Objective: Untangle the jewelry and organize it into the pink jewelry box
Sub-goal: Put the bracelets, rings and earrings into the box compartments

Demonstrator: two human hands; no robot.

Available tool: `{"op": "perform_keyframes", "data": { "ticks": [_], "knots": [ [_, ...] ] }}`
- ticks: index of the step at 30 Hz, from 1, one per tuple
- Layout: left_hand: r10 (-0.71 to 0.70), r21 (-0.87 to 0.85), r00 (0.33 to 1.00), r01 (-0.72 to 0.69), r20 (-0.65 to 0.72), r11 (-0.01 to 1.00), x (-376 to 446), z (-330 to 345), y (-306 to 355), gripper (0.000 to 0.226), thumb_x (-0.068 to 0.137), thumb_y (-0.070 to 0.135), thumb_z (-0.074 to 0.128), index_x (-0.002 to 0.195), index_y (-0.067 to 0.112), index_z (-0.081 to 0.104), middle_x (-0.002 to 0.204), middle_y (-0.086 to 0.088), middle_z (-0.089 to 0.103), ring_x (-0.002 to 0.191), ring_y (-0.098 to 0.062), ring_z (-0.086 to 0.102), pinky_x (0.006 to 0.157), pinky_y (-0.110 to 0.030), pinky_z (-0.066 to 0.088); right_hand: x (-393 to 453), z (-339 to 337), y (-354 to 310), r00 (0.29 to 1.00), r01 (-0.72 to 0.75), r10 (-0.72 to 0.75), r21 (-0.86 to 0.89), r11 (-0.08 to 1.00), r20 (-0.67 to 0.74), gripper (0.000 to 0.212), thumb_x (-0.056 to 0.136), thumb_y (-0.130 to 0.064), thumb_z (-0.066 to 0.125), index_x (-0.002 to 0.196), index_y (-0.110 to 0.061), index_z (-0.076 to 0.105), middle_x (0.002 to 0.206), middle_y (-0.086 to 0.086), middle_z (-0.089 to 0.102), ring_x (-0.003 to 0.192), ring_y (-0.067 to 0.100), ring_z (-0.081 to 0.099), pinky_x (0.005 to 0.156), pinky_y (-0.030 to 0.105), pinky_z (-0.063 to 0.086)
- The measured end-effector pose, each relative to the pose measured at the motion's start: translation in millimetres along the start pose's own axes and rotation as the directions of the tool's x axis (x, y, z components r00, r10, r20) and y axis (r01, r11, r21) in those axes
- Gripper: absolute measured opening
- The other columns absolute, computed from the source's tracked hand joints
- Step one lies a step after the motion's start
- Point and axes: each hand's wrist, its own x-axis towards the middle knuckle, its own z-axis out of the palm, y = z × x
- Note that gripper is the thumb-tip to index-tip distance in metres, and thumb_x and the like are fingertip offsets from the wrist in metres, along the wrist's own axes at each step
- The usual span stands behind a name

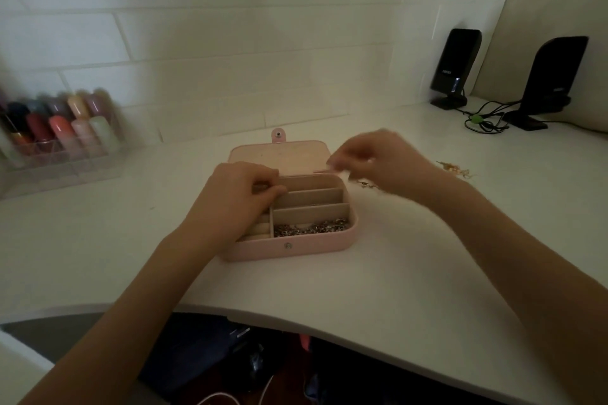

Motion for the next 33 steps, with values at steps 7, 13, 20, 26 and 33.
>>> {"op": "perform_keyframes", "data": {
  "ticks": [7,13,20,26,33],
  "knots": [
    [-0.259,-0.218,0.931,0.205,-0.259,0.954,31.0,-12.3,-37.7,0.02,0.092,0.025,0.053,0.1,0.017,0.069,0.095,0.006,0.067,0.092,-0.009,0.061,0.08,-0.017,0.039,14.7,-33.3,82.2,0.925,-0.356,0.308,-0.231,0.905,-0.22,0.028,0.094,-0.025,0.055,0.115,-0.01,0.067,0.118,0.009,0.066,0.101,0.022,0.06,0.08,0.022,0.037],
    [-0.368,-0.266,0.925,0.333,-0.093,0.905,70.3,20.2,-65.3,0.041,0.092,0.035,0.052,0.129,0.018,0.051,0.136,-0.003,0.051,0.126,-0.017,0.046,0.1,-0.027,0.031,20.5,-23.4,97.5,0.929,-0.356,0.314,-0.234,0.905,-0.197,0.02,0.086,-0.018,0.065,0.104,-0.012,0.072,0.098,0.009,0.07,0.059,0.006,0.054,0.059,0.018,0.04],
    [-0.403,-0.395,0.913,0.391,0.055,0.831,71.0,27.4,-73.6,0.061,0.082,0.029,0.067,0.137,0.021,0.041,0.14,-0.006,0.046,0.123,-0.018,0.046,0.095,-0.028,0.036,20.2,-24.3,64.6,0.947,-0.198,0.159,-0.12,0.973,-0.278,0.019,0.082,-0.018,0.069,0.101,-0.019,0.071,0.092,-0.001,0.07,0.077,0.009,0.065,0.07,0.019,0.051],
    [-0.39,-0.409,0.921,0.363,0.019,0.837,70.9,25.7,-71.3,0.055,0.083,0.023,0.067,0.133,0.02,0.045,0.134,-0.004,0.052,0.113,-0.014,0.051,0.092,-0.028,0.04,-3.4,1.0,-11.0,0.984,0.074,-0.116,0.287,0.955,0.133,0.02,0.074,-0.01,0.076,0.093,-0.016,0.074,0.088,0.001,0.074,0.082,0.011,0.069,0.082,0.025,0.056],
    [-0.37,-0.385,0.929,0.346,0.011,0.856,72.5,26.8,-70.4,0.042,0.084,0.021,0.064,0.125,0.018,0.053,0.128,-0.001,0.056,0.104,-0.008,0.049,0.086,-0.021,0.034,1.4,-5.4,-2.3,0.996,0.076,-0.09,0.328,0.941,0.026,0.019,0.082,-0.005,0.067,0.095,-0.017,0.072,0.092,-0.011,0.071,0.073,-0.008,0.064,0.066,0.005,0.047]
  ]
}}
